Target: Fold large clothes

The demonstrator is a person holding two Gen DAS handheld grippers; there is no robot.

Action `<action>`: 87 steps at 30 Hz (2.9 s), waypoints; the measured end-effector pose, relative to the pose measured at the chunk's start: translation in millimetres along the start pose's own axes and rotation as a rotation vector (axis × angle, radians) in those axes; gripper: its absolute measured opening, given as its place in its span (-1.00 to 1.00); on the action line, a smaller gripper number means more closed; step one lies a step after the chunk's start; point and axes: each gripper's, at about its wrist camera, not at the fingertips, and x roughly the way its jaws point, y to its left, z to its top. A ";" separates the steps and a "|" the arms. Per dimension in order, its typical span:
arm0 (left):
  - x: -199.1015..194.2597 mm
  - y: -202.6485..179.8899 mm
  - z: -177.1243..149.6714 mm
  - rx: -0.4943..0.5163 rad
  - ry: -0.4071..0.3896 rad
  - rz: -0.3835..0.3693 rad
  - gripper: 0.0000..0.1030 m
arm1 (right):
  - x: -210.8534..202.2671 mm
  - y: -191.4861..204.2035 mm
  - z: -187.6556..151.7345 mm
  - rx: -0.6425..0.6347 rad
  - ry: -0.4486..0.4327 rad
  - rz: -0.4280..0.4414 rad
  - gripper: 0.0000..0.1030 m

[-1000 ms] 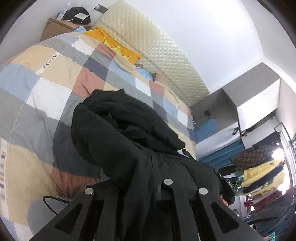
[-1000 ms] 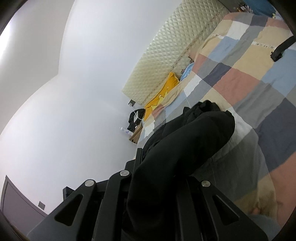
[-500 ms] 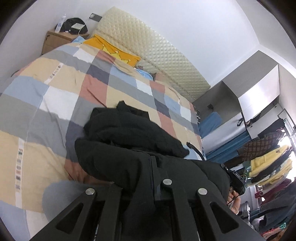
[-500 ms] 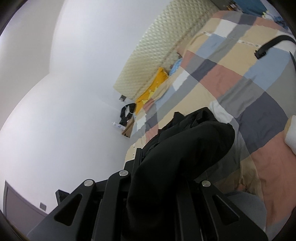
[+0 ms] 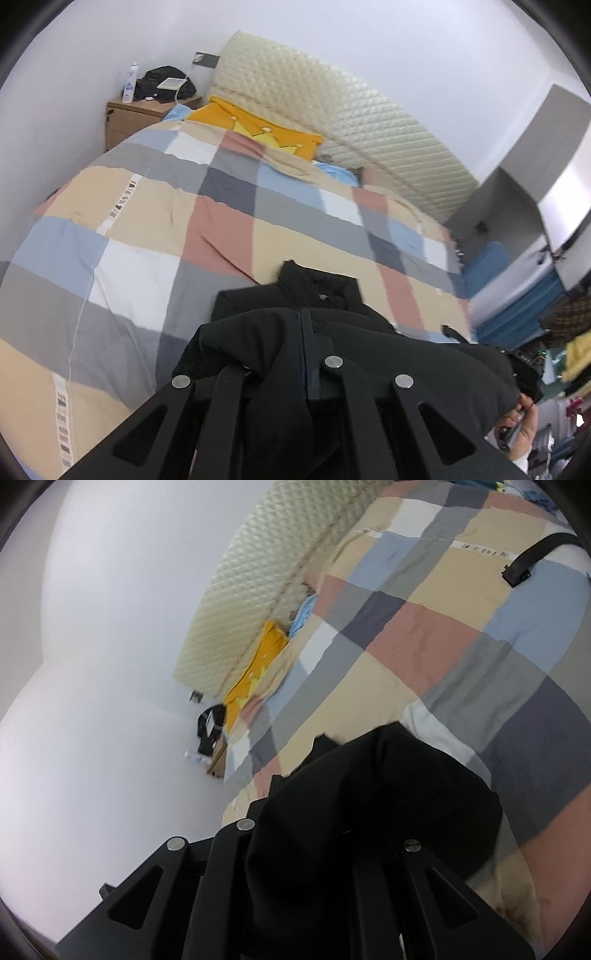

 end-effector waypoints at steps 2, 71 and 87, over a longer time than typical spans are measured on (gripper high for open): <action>22.4 -4.9 10.7 0.032 0.010 0.066 -0.89 | 16.7 -2.2 6.1 -0.002 -0.014 -0.030 -0.77; 145.7 -95.9 -104.3 0.403 -0.011 0.048 0.42 | 110.8 22.0 -98.8 -0.709 0.041 -0.247 0.61; 219.0 -105.8 -42.9 0.429 -0.037 0.192 0.43 | 202.8 26.5 -49.4 -0.738 0.089 -0.333 0.63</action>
